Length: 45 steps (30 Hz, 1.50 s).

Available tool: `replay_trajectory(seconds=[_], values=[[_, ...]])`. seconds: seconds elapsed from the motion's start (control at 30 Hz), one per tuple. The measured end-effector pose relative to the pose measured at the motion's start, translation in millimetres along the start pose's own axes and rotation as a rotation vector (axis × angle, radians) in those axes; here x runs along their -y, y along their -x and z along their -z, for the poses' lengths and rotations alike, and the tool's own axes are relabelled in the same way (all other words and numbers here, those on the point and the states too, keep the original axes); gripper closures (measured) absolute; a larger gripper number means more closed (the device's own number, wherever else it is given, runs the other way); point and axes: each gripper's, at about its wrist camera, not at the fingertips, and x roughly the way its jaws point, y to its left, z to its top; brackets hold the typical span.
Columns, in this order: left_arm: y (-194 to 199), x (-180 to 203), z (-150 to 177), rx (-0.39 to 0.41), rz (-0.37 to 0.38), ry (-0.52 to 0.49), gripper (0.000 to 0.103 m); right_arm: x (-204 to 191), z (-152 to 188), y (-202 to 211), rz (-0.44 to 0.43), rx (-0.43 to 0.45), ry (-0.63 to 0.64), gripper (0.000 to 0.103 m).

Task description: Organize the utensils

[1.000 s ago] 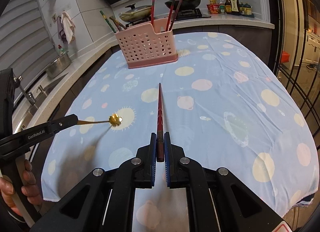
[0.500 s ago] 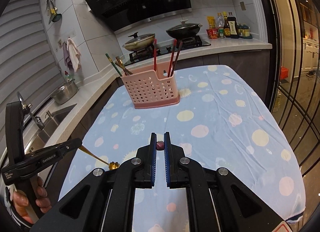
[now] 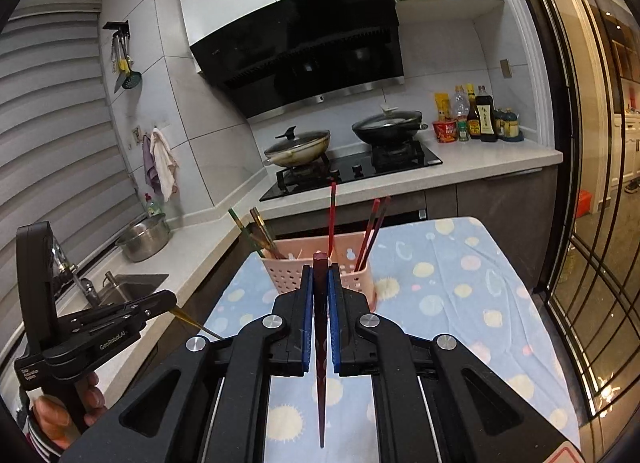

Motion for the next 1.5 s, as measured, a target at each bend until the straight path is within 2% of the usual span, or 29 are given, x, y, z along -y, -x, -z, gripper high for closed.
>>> replay_trajectory(seconds=[0.2,0.4,0.57,0.7,0.97,1.0,1.07,1.1,1.13,1.23,1.5], values=[[-10.8,-0.3,-39.6,0.044,-0.03,-0.034,0.102,-9.0,-33.4,-16.7,0.009,0.048,0.047,0.096],[-22.3,3.1,-80.9,0.093,-0.057,-0.061,0.102,-7.9,-66.9,-41.3,-0.003,0.078,0.032,0.096],[-28.9,4.6,-92.4,0.102,-0.059,-0.072,0.102,-8.8,-75.4,-55.7,-0.008,0.071,0.029,0.096],[-36.7,-11.0,-75.8,0.073,-0.057,-0.04,0.102,-9.0,-57.2,-57.9,-0.009,0.043,0.042,0.096],[-77.3,-64.9,-7.9,-0.083,-0.111,0.056,0.1,6.1,-8.9,-58.5,0.022,-0.031,0.019,0.096],[-84.2,-72.3,2.5,-0.106,-0.121,0.061,0.098,8.7,-3.4,-59.7,0.026,-0.041,0.012,0.096],[-98.9,-85.5,20.7,-0.149,-0.136,0.064,0.086,13.1,7.6,-63.6,0.033,-0.064,-0.001,0.096],[-106.4,-91.4,28.5,-0.165,-0.144,0.06,0.072,14.8,12.0,-65.8,0.037,-0.073,-0.006,0.096],[-112.8,-97.2,34.6,-0.175,-0.156,0.056,0.063,16.2,16.4,-68.0,0.04,-0.082,-0.01,0.096],[-135.5,-111.7,49.8,-0.209,-0.173,0.043,0.061,19.7,25.2,-75.8,0.051,-0.099,-0.019,0.096],[-194.3,-130.9,56.7,-0.242,-0.115,0.003,0.054,17.4,26.7,-94.0,0.049,-0.102,-0.027,0.096]])
